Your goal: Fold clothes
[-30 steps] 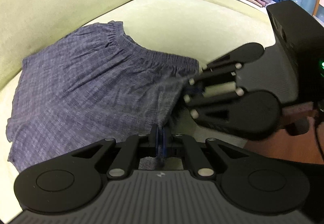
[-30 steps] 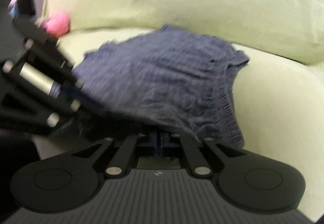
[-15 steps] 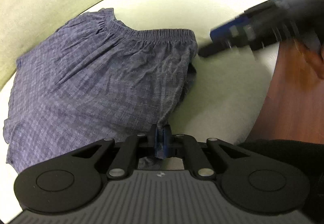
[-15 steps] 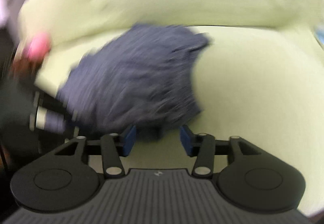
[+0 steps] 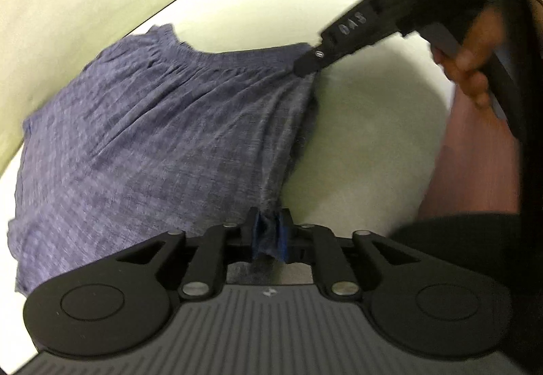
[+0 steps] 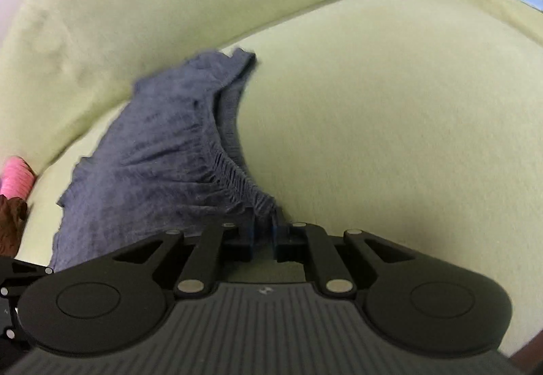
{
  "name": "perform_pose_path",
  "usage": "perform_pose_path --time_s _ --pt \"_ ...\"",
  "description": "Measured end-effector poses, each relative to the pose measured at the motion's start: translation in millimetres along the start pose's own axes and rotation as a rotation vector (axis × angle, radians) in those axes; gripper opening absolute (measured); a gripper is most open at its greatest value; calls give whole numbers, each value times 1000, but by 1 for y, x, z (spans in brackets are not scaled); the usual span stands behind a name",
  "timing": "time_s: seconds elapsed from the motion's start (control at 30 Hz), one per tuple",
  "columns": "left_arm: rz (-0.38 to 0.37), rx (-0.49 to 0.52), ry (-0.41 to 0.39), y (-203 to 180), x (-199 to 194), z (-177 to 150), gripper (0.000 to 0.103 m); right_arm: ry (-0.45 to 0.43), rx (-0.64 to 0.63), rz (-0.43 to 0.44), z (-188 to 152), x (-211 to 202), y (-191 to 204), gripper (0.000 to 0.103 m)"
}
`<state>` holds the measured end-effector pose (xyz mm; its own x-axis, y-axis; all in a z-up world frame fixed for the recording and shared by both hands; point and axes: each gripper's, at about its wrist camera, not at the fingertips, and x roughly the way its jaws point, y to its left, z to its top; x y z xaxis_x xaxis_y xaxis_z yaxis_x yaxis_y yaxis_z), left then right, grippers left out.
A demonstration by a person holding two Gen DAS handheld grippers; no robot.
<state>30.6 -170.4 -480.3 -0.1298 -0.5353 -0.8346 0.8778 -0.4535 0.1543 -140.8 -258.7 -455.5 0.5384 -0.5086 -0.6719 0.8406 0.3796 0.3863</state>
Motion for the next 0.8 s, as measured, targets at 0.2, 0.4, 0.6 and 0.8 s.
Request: perform_pose_path --time_s 0.2,0.4,0.6,0.8 --pt "-18 -102 -10 13 -25 -21 18 -77 -93 -50 11 -33 16 39" --pt "57 -155 64 21 -13 -45 18 10 -256 56 2 -12 45 31" --pt "73 -129 85 23 -11 -68 12 75 -255 -25 -1 -2 28 8" --pt "109 -150 99 32 -33 -76 11 37 -297 -33 8 -20 38 23"
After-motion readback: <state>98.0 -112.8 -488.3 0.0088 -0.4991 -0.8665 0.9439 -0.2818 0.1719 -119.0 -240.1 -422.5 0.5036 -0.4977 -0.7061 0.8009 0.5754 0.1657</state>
